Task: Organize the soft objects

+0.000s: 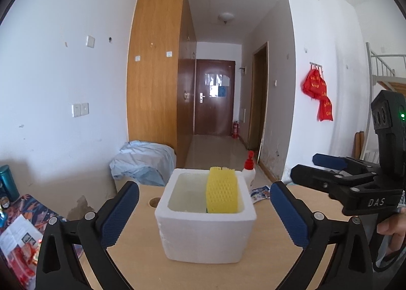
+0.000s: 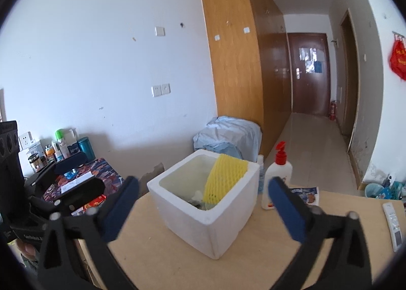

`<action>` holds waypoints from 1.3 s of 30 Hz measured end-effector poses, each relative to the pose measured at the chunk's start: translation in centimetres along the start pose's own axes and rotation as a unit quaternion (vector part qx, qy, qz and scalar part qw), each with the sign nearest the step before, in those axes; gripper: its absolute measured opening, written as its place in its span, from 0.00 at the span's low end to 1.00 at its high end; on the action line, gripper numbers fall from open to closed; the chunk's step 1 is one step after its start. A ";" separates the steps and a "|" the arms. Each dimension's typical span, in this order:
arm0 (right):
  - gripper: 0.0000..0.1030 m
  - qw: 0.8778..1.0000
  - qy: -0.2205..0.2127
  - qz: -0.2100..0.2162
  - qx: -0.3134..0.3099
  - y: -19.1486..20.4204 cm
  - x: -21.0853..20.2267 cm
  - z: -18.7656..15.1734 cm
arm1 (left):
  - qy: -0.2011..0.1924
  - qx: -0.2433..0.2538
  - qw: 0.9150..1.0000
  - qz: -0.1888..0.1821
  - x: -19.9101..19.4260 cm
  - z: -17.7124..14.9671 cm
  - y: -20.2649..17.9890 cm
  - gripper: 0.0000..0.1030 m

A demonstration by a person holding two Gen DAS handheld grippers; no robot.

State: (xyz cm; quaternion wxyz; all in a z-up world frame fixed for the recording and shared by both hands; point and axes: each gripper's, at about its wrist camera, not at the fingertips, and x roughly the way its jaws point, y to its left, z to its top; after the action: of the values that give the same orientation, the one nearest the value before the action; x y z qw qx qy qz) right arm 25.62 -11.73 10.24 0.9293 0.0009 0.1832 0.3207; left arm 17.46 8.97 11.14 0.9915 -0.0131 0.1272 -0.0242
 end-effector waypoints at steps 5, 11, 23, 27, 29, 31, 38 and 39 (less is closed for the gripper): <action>1.00 1.000 -0.013 -0.011 -0.005 0.5 -2.3 -0.8 | -0.004 0.008 1.000 0.001 -2.0 -0.2 -1.1 1.00; 1.00 1.000 -0.013 -0.012 -0.008 1.3 -3.5 -1.8 | -0.011 0.010 1.000 0.000 -4.1 -0.8 -1.9 1.00; 1.00 1.000 -0.024 -0.010 -0.001 2.0 -6.5 -4.2 | -0.015 0.015 1.000 -0.004 -6.7 -2.1 -3.2 1.00; 1.00 0.999 -0.038 -0.015 0.004 2.0 -7.8 -5.1 | -0.034 0.014 0.999 0.002 -7.7 -2.8 -3.7 1.00; 1.00 0.999 -0.044 -0.020 0.005 2.0 -8.4 -5.7 | -0.040 0.012 0.999 0.002 -8.0 -3.4 -4.0 1.00; 1.00 0.998 -0.051 -0.027 0.007 1.9 -9.0 -6.3 | -0.048 0.010 0.999 0.000 -8.2 -4.0 -4.3 1.00; 1.00 0.997 -0.059 -0.041 0.018 1.5 -10.3 -8.7 | -0.081 0.011 0.996 0.020 -9.1 -6.5 -5.4 1.00; 1.00 0.997 -0.062 -0.045 0.018 1.4 -10.5 -9.0 | -0.085 0.011 0.996 0.023 -9.2 -6.8 -5.4 1.00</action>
State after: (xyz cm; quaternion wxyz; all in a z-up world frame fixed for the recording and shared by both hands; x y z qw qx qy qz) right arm 14.07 -17.89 5.59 0.9522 0.0291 0.1310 0.2744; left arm 6.60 3.88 7.07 0.9991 -0.0013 0.0425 -0.0019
